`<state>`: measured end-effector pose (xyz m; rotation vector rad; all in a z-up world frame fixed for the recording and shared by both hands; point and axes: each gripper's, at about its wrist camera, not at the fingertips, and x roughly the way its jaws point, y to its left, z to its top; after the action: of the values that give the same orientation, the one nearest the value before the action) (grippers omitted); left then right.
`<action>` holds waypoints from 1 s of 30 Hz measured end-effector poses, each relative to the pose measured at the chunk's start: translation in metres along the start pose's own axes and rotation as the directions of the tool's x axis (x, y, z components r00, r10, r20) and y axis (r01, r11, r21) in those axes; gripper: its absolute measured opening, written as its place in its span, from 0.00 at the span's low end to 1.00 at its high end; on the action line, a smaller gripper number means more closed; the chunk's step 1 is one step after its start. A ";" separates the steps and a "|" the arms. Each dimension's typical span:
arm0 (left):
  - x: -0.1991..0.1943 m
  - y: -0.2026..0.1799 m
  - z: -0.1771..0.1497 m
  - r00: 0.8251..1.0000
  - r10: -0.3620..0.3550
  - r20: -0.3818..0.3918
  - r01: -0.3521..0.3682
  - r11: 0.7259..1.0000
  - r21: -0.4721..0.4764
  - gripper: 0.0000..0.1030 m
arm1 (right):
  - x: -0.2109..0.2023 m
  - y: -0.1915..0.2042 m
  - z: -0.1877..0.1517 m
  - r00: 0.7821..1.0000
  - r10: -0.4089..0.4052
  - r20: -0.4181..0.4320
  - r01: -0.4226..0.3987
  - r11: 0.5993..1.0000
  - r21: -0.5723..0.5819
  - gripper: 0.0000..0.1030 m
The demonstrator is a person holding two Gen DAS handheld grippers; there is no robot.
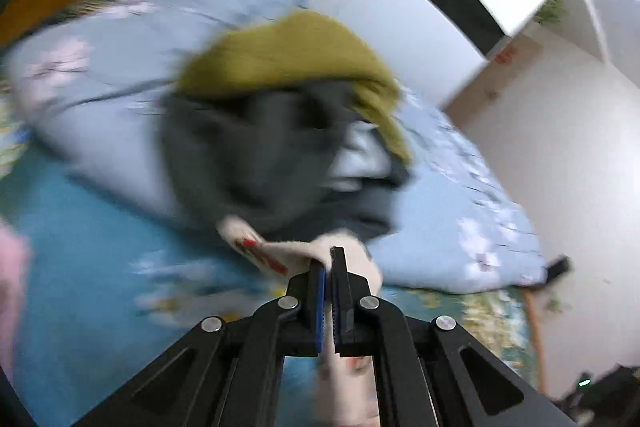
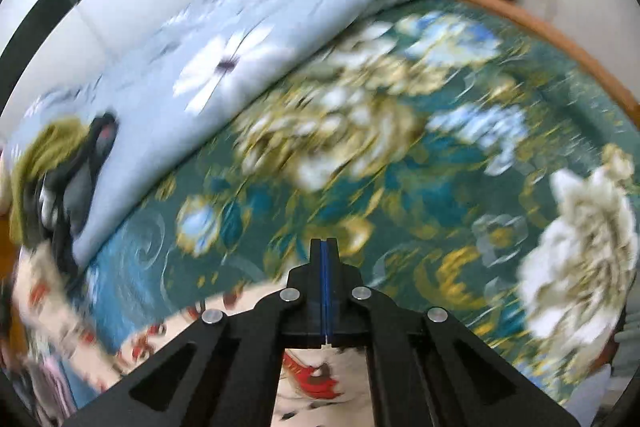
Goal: Fold clothes
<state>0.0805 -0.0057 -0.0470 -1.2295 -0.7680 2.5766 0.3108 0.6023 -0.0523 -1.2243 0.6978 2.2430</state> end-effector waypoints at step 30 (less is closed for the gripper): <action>-0.014 0.162 -0.095 0.964 0.080 -0.254 -0.170 0.918 -0.359 0.43 | 0.091 0.023 -0.034 0.963 0.038 -0.268 -0.049 0.998 -0.032 0.37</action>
<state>0.1715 -0.1134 -0.1727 -1.7104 -1.2077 2.3824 0.2730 0.5789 -0.1414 -1.5648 0.7907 2.1563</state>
